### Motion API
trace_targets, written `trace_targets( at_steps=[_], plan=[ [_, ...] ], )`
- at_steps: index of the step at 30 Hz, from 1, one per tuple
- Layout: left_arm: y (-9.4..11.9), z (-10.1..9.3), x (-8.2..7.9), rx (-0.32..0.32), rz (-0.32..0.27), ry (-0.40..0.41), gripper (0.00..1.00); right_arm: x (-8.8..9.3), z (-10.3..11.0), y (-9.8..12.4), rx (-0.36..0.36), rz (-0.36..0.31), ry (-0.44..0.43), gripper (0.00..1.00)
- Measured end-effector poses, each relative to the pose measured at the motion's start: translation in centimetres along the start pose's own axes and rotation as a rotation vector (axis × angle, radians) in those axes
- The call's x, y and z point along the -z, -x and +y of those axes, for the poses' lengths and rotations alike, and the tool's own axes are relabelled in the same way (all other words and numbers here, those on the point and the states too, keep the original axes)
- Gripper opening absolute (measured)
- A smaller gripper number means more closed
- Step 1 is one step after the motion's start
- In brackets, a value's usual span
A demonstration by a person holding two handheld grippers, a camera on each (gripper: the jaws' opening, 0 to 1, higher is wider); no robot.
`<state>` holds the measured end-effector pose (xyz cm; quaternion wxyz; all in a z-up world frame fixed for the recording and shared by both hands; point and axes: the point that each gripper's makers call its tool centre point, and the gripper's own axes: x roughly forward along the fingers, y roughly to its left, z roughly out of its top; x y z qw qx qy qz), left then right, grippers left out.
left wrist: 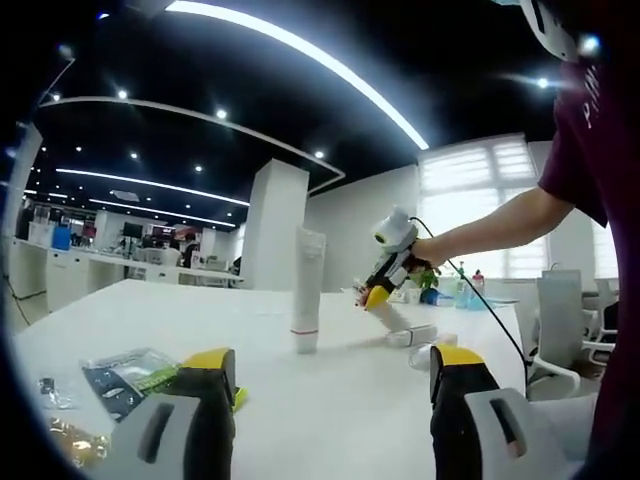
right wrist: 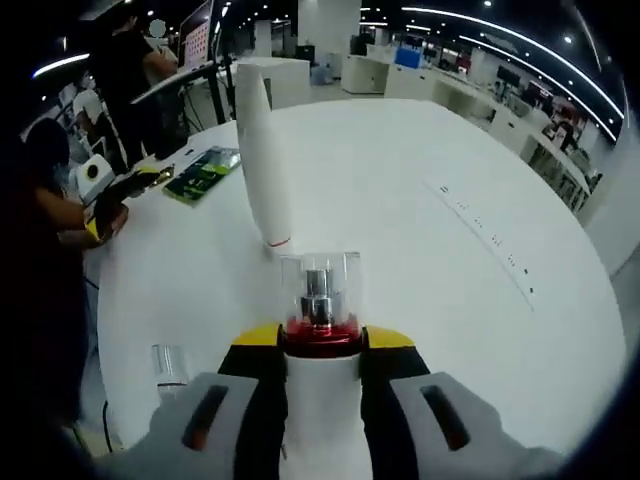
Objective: Arrange the skincare products in the storage area until every visible bottle or jar stands upright without overlapping.
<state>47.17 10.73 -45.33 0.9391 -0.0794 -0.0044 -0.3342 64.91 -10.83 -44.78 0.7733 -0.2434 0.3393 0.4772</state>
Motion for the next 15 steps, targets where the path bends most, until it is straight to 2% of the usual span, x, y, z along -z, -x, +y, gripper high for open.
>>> trace_targets(
  at_steps=[2, 11, 15],
  plan=[
    [0.0, -0.1, 0.1, 0.003, 0.008, -0.006, 0.81, -0.8, 0.2, 0.6, 0.005, -0.046, -0.013, 0.25],
    [0.0, 0.0, 0.2, 0.001, 0.012, -0.011, 0.81, -2.7, 0.4, 1.1, 0.028, -0.142, -0.023, 0.25],
    [0.1, 0.0, 0.2, 0.0, 0.011, -0.009, 0.81, -3.6, 0.1, 1.0, 0.049, -0.191, 0.009, 0.25]
  ],
)
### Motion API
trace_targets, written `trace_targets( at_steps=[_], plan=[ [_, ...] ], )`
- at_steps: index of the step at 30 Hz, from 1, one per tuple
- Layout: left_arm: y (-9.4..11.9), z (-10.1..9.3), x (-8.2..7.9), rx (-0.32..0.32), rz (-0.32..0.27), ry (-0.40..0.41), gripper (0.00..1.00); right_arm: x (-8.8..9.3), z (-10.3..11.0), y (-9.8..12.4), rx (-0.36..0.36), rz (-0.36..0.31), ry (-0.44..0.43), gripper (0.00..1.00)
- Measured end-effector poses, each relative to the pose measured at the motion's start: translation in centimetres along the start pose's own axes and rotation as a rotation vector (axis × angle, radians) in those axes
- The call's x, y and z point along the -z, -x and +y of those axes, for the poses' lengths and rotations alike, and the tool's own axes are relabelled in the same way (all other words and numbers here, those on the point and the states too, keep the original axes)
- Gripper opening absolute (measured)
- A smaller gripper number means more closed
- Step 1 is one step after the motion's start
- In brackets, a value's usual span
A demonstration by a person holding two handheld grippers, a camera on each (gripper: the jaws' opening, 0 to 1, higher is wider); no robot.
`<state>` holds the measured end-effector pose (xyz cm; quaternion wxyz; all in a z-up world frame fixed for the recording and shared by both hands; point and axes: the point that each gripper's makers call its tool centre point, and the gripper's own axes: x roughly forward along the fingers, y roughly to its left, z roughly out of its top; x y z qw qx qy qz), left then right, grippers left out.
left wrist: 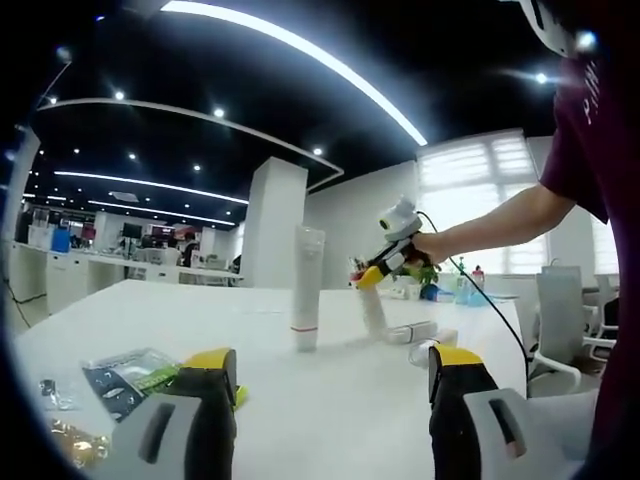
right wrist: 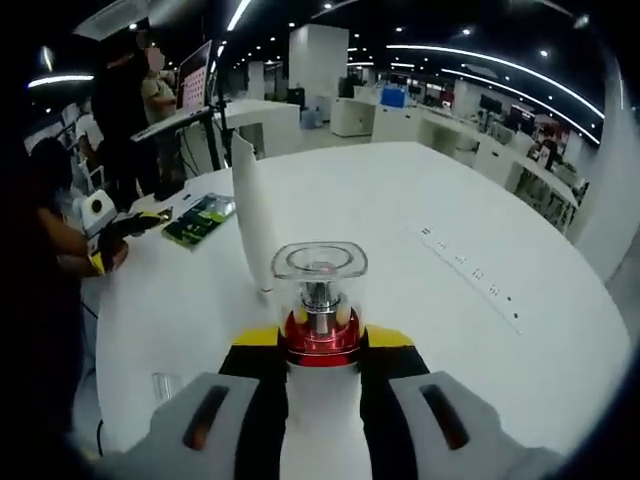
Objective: Arrange the skincare products in the storage area until every visible bottle or jar stands upright without overlapping.
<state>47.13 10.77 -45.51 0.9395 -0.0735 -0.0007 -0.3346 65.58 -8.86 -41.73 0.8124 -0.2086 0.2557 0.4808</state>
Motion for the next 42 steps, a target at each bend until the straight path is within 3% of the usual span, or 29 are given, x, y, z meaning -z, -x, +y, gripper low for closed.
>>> trace_targets(
  at_steps=[5, 13, 21, 24, 32, 40, 42],
  plan=[
    [0.0, -0.1, -0.1, 0.005, -0.003, 0.002, 0.81, -0.9, -0.1, -0.6, 0.015, -0.094, -0.024, 0.25],
    [0.0, -0.1, 0.1, 0.003, 0.006, 0.0, 0.81, -2.1, 1.2, -1.2, -0.05, -0.245, -0.041, 0.25],
    [-0.1, -0.3, 0.0, 0.006, -0.004, -0.013, 0.81, -1.8, 1.6, -0.7, -0.15, -0.313, -0.022, 0.26],
    [-0.1, -0.3, 0.1, 0.008, 0.001, -0.019, 0.81, -1.6, 1.4, -0.4, -0.152, -0.336, -0.013, 0.26],
    [-0.1, -0.4, 0.3, 0.009, 0.011, -0.034, 0.81, -1.4, 1.0, 0.1, -0.091, -0.338, -0.015, 0.28],
    [-0.2, -0.5, 0.4, 0.013, 0.018, -0.039, 0.81, -2.0, 0.2, 0.8, -0.016, -0.389, -0.093, 0.44],
    [-0.1, -0.5, 0.4, 0.012, 0.018, -0.037, 0.81, -1.7, -0.4, 0.9, 0.059, -0.403, -0.147, 0.51]
  ],
)
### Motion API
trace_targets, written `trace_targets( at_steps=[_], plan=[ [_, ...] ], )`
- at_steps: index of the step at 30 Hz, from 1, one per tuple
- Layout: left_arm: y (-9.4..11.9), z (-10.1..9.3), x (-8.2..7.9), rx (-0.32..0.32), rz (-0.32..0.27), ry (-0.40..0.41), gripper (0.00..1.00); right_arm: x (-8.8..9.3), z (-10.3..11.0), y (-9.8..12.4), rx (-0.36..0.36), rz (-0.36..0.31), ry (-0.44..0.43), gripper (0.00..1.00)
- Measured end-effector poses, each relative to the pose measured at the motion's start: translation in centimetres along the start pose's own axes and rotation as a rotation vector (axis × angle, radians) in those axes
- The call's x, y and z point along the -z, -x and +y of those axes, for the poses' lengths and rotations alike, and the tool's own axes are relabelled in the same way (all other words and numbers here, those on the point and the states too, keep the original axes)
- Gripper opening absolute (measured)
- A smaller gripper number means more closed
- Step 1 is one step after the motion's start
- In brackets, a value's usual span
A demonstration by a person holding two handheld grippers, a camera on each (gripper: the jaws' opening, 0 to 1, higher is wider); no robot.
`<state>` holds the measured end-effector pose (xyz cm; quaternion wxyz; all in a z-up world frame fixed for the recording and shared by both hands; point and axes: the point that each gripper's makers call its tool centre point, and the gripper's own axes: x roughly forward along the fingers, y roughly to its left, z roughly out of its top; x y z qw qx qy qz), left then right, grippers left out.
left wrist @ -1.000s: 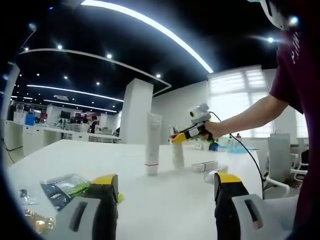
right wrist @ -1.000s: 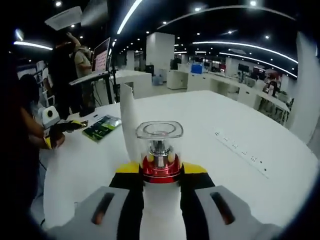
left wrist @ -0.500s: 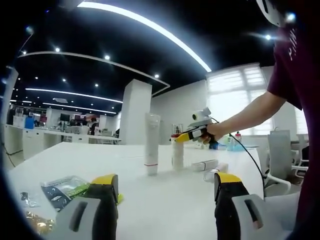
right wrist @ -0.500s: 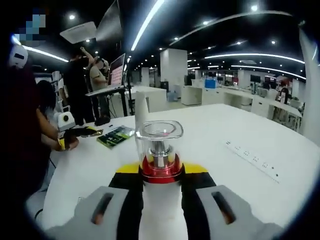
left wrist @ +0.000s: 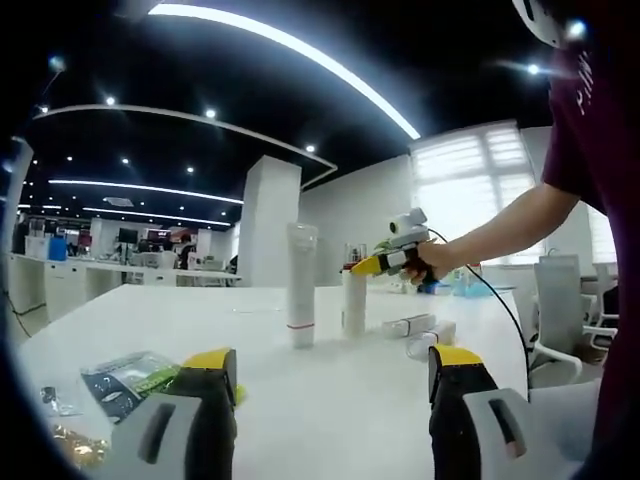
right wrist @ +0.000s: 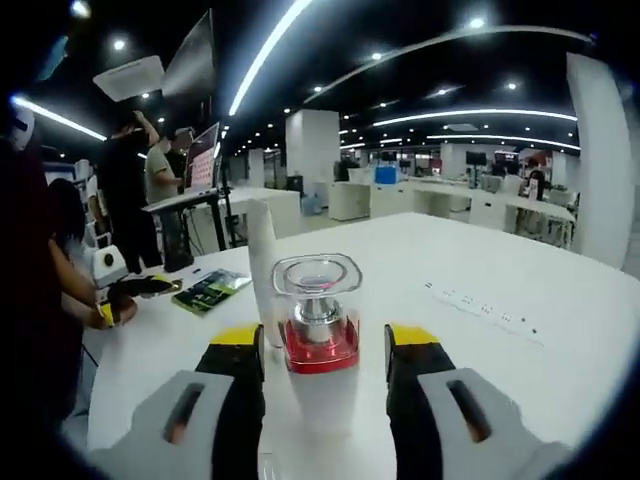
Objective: Arrange the skincare products in the storage area until every visible bottle or jar stands upright without overlapping.
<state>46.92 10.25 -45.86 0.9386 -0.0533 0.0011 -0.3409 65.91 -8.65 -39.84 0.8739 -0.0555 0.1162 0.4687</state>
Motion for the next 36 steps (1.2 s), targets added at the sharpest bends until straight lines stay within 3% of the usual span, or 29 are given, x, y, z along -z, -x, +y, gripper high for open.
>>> trace_targets(
  at_steps=[2, 4, 5, 7, 11, 18, 20, 22, 24, 29, 33, 36],
  plan=[
    [0.0, 0.0, 0.0, 0.0, 0.0, -0.001, 0.81, 0.8, -0.2, 0.3, 0.065, 0.044, 0.004, 0.53],
    [0.0, -0.1, 0.1, 0.002, 0.004, -0.004, 0.8, 0.8, -0.3, 0.3, 0.155, 0.034, -0.038, 0.56],
    [0.0, -0.1, 0.1, 0.003, 0.005, -0.004, 0.8, 0.5, -0.1, 0.0, 0.189, -0.003, -0.044, 0.57],
    [0.0, -0.2, 0.2, 0.007, 0.011, -0.005, 0.8, 1.1, -0.5, 0.0, 0.282, 0.015, -0.047, 0.56],
    [0.0, -0.2, 0.2, 0.008, 0.014, -0.009, 0.79, 3.6, -1.6, -0.1, 0.446, 0.114, -0.049, 0.48],
    [0.0, -0.2, 0.3, 0.005, 0.016, -0.012, 0.79, 4.2, -1.6, -0.4, 0.583, 0.069, -0.197, 0.46],
    [0.0, -0.1, 0.3, 0.004, 0.018, -0.012, 0.79, 4.1, -2.0, -0.1, 0.628, 0.064, -0.171, 0.4],
    [0.0, -0.1, 0.3, 0.004, 0.017, -0.012, 0.79, 3.9, -1.7, -0.2, 0.617, 0.059, -0.165, 0.34],
    [0.0, -0.1, 0.3, 0.003, 0.019, -0.012, 0.78, 3.6, -1.8, -0.1, 0.621, 0.071, -0.102, 0.33],
    [0.0, -0.1, 0.3, 0.002, 0.019, -0.015, 0.78, 3.7, -1.7, -0.4, 0.557, 0.07, -0.083, 0.32],
    [0.0, -0.2, 0.3, 0.004, 0.02, -0.017, 0.78, 3.3, -0.8, -1.2, 0.462, 0.07, -0.034, 0.31],
    [0.0, -0.2, 0.4, 0.005, 0.021, -0.02, 0.77, 3.2, 0.0, -2.0, 0.376, 0.043, -0.065, 0.31]
  ],
)
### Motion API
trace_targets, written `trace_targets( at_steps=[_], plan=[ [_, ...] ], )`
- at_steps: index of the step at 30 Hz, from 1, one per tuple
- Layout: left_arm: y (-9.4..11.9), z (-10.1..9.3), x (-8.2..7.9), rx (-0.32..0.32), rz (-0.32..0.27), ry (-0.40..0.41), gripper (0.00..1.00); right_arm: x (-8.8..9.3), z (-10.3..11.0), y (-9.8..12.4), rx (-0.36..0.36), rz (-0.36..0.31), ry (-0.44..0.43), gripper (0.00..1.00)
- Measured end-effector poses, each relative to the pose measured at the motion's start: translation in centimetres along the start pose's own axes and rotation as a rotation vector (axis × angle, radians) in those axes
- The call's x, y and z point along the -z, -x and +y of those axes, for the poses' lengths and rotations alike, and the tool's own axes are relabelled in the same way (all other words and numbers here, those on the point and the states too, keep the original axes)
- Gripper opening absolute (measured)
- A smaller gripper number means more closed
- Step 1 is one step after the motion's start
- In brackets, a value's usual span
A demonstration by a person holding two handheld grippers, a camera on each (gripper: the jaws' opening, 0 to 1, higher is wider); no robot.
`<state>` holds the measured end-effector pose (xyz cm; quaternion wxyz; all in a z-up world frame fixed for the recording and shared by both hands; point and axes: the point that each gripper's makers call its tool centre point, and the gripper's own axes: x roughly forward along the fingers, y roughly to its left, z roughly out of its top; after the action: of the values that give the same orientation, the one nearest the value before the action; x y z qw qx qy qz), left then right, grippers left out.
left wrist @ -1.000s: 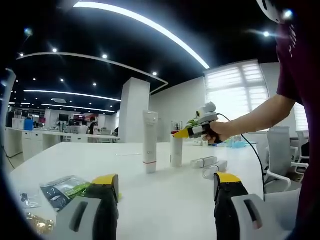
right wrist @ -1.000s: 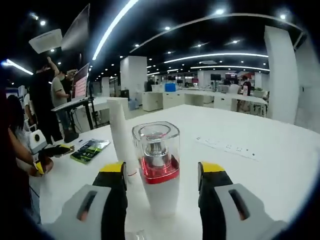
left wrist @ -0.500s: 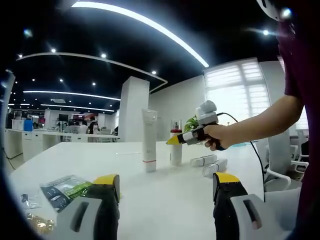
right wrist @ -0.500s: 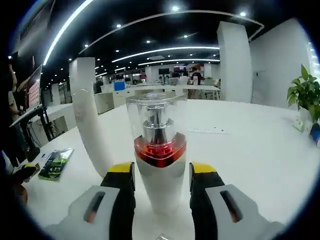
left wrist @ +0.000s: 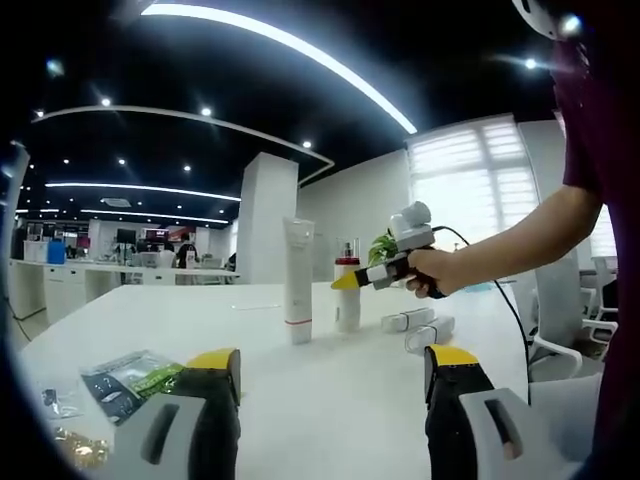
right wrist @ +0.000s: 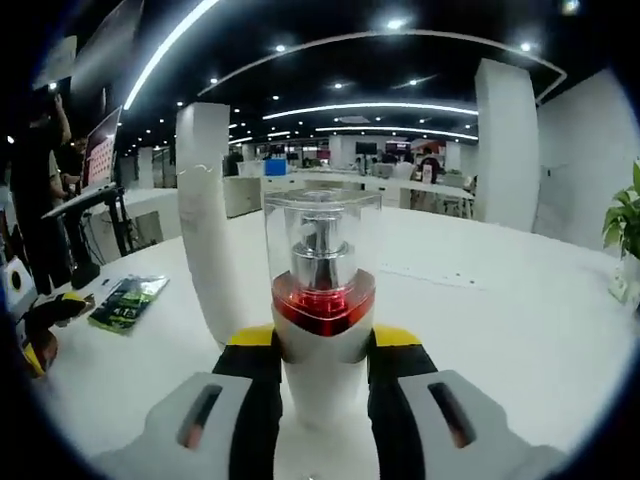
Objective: Arrange the skincare products in the storage area until every visible bottle or jar stands upright without overlapping.
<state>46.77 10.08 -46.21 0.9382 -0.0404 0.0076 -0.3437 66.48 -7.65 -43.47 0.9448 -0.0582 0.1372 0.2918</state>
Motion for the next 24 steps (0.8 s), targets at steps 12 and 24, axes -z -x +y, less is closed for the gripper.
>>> trace_targets(
  at_steps=[12, 24],
  plan=[
    [0.0, 0.1, 0.1, -0.002, 0.007, -0.003, 0.77, -0.5, 2.7, -1.6, -0.177, 0.002, 0.069, 0.31],
    [-0.1, 0.0, 0.3, 0.0, 0.016, -0.013, 0.76, -0.7, 3.7, -2.3, -0.2, 0.002, 0.072, 0.32]
  ],
)
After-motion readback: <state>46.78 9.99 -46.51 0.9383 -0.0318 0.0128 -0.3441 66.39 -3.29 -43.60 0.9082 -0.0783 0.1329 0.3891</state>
